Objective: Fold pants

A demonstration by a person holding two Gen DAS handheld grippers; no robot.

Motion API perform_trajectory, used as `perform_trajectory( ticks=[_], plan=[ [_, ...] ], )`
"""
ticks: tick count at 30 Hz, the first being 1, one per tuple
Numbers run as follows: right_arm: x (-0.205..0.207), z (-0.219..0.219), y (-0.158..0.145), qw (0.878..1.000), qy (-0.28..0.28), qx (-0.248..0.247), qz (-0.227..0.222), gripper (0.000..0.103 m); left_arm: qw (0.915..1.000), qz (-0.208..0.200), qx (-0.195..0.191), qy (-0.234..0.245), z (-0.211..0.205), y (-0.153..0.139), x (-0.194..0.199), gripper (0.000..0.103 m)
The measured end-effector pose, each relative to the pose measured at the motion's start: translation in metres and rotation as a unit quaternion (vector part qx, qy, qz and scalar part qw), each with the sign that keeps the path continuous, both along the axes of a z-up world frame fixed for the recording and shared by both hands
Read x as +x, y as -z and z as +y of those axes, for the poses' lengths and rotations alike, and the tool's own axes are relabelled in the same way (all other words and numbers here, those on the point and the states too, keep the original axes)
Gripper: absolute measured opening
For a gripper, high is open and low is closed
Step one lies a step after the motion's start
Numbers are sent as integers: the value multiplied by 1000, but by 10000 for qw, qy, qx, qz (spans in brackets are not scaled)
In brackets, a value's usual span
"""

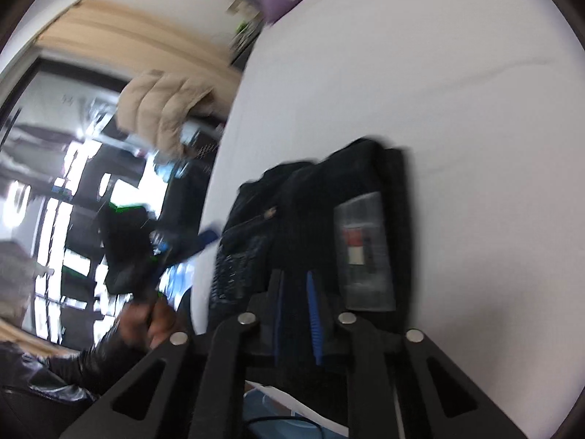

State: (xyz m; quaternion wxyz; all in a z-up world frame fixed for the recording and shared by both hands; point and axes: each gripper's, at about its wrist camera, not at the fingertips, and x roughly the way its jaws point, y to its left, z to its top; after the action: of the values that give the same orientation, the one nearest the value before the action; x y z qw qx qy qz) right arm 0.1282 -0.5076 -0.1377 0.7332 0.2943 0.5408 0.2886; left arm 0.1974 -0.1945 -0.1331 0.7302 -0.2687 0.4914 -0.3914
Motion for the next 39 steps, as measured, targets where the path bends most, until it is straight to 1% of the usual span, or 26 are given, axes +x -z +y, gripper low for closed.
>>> perform_trajectory(
  ticks=[1,2,3,4,5,8,10,12,14,16,19,21,23,25,27,29,30,31,32,33,34,35,36,37,38,39],
  plan=[
    [5,5,6,10000,-55,27,69,13,9998,137,-152,-43,5,12,12,25],
    [12,6,20,9996,-10,22,265,13,9991,343,-223,-81,8,29,22,25],
    [17,2,34,9988,88,-8,472,10,9989,413,-218,-76,11,33,26,25],
    [20,-2,46,9977,174,17,648,0,9984,480,-286,-32,12,42,28,24],
    [22,-8,60,9963,275,238,777,0,9977,508,-447,-15,13,49,25,24],
    [16,-22,76,9927,446,799,783,0,9947,475,-912,-39,25,61,12,24],
    [13,-22,76,9931,442,826,709,0,9927,513,-1087,47,36,67,1,24],
    [14,-21,78,9923,468,888,719,0,9930,490,-1068,88,40,71,-8,24],
    [12,-17,76,9929,460,840,708,0,9907,562,-1235,116,46,71,-17,24],
    [12,-14,73,9937,425,757,709,0,9912,482,-1213,213,41,67,-28,24],
    [5,-10,64,9959,233,561,666,0,9931,289,-995,550,35,53,-51,24],
    [-7,-12,60,9965,140,538,627,0,9925,269,-899,784,33,51,-60,24],
    [-17,-15,60,9963,127,601,601,0,9918,284,-709,1021,25,57,-70,24],
    [-23,-19,64,9955,212,714,594,0,9912,276,-667,1112,16,61,-79,24],
    [-27,-23,70,9941,330,872,555,0,9923,137,-491,1129,10,61,-80,24],
    [-28,-22,77,9938,387,957,414,0,9927,42,-348,1154,7,64,-77,23],
    [-29,-23,79,9932,423,1014,395,0,9928,-2,-315,1158,5,62,-76,22],
    [-29,-22,78,9929,446,1041,372,0,9931,-37,-304,1132,9,64,-76,17],
    [-29,-22,74,9935,438,1005,316,0,9932,12,-358,1108,8,64,-75,17],
    [-28,-21,65,9946,423,922,220,2,9935,63,-373,1077,9,61,-74,17],
    [-28,-22,56,9955,444,833,129,21,9941,45,-303,1044,9,57,-73,17],
    [-29,-27,43,9946,540,891,-27,56,9945,-82,-207,1020,6,47,-75,18],
    [-31,-32,34,9929,655,982,-161,72,9947,-230,-133,991,6,37,-77,19],
    [-32,-40,22,9905,848,1021,-366,89,9950,-385,-147,908,13,24,-78,27],
    [-32,-44,15,9899,947,941,-481,91,9954,-457,-203,813,21,17,-77,57],
    [-29,-47,11,9905,942,858,-525,90,9965,-538,-251,596,33,11,-75,78]
  ],
)
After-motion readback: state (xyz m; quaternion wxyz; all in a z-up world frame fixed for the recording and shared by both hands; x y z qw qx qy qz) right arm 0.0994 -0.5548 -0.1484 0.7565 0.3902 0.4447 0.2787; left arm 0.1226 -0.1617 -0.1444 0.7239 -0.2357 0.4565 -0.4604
